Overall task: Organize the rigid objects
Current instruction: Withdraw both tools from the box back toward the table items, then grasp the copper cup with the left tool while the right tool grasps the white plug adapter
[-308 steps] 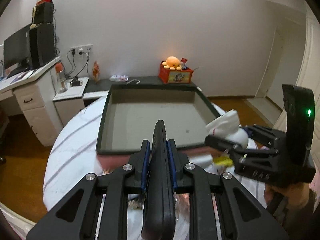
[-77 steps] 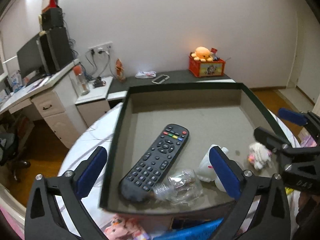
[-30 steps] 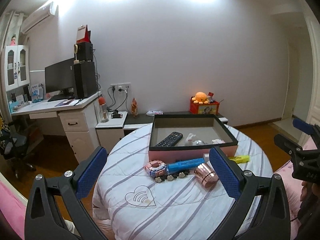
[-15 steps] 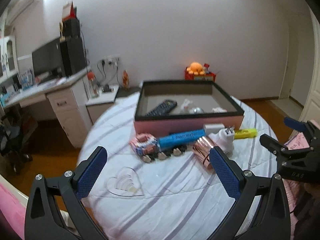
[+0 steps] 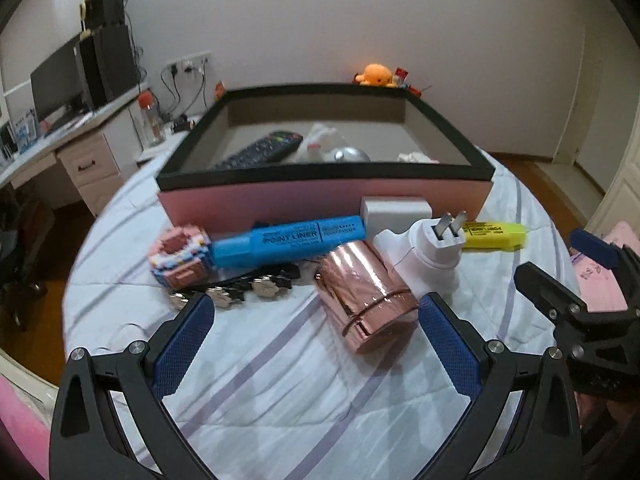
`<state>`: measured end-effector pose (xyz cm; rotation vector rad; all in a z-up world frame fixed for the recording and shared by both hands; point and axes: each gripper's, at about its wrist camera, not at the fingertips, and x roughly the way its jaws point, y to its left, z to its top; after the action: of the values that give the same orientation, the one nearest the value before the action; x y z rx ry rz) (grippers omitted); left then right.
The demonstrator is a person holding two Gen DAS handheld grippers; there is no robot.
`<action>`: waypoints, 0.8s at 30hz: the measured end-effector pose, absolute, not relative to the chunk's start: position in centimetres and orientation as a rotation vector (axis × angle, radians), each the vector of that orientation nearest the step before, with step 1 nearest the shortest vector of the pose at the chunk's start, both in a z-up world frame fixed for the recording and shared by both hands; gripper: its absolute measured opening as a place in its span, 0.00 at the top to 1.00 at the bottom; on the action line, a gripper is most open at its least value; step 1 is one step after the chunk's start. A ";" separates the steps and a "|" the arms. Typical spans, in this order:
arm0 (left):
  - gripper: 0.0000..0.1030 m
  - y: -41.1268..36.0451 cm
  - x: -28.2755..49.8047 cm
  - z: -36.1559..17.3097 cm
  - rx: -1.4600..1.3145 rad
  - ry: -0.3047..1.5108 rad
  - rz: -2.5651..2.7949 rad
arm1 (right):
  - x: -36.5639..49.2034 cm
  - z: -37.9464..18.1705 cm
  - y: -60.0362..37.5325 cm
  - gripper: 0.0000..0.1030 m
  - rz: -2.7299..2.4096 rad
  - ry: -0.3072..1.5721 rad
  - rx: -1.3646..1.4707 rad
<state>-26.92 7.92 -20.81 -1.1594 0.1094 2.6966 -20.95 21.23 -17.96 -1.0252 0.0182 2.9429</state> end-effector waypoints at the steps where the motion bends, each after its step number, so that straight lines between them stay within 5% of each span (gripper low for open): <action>1: 0.00 7.9 -27.2 -21.0 -1.172 0.091 2.695 | -21.1 -18.1 21.4 0.00 2.944 0.025 -1.034; 18: 0.07 5.9 -28.0 -20.6 -1.200 0.073 2.715 | -22.2 -19.5 22.0 0.00 3.008 0.122 -1.102; 22: 0.40 7.7 -28.5 -20.8 -1.184 0.098 2.628 | -22.3 -19.6 21.9 0.00 3.018 0.113 -1.109; 24: 0.44 9.0 -28.7 -21.0 -1.194 0.172 2.619 | -22.3 -19.6 22.1 0.00 3.016 0.121 -1.114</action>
<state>-28.67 8.95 -20.99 -1.1939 0.1723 2.6185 -22.28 22.14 -19.60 -1.1139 0.1208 3.0160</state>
